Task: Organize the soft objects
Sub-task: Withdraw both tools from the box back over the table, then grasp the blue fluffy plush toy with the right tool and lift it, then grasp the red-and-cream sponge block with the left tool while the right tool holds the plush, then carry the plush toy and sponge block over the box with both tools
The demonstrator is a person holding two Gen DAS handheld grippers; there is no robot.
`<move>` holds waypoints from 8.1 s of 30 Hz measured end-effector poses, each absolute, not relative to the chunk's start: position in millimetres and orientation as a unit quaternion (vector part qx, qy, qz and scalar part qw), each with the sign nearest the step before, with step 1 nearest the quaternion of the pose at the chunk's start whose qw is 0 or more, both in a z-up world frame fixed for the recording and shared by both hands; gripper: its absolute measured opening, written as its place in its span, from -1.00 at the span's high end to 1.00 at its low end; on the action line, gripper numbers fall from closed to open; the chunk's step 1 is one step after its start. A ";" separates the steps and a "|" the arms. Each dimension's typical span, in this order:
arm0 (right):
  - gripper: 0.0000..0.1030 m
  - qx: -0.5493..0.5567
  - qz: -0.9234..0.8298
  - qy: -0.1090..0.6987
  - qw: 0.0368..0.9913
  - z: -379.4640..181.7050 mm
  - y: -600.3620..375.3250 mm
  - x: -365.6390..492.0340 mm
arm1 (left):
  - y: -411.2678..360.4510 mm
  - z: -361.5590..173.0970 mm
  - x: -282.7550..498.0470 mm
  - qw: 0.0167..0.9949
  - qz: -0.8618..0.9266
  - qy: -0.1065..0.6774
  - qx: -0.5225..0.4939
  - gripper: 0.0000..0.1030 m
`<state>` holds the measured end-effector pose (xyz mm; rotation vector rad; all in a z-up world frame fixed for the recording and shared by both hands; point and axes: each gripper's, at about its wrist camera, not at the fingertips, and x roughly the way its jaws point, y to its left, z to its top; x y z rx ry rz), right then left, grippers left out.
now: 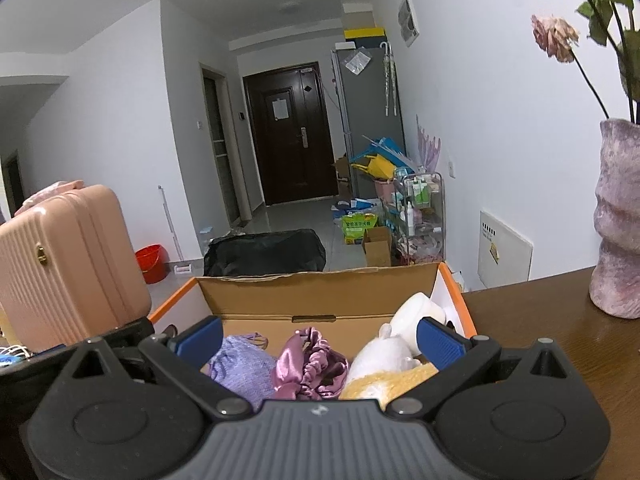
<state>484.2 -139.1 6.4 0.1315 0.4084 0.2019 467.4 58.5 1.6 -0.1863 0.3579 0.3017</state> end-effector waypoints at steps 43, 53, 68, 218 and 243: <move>-1.00 -0.021 0.108 0.146 0.983 -11.2 -164.6 301.3 | 52.0 -1.6 297.3 0.975 0.108 0.186 -0.057 -1.00; -1.00 -0.042 0.108 0.156 0.981 -22.9 -173.2 256.2 | 48.3 -6.7 256.0 0.975 0.085 0.202 -0.041 -1.00; -1.00 -0.053 0.095 0.210 0.972 -41.1 -185.5 229.3 | 48.9 -14.8 213.7 0.973 0.056 0.224 -0.016 -1.00; 0.21 -0.006 0.062 0.189 0.980 -49.4 -282.5 305.0 | -54.6 -61.8 365.6 0.940 -0.123 0.282 0.143 -0.74; 0.20 -0.013 0.045 0.086 0.995 -25.0 -228.6 296.1 | -34.7 -10.1 323.1 0.980 -0.031 0.178 0.078 -0.74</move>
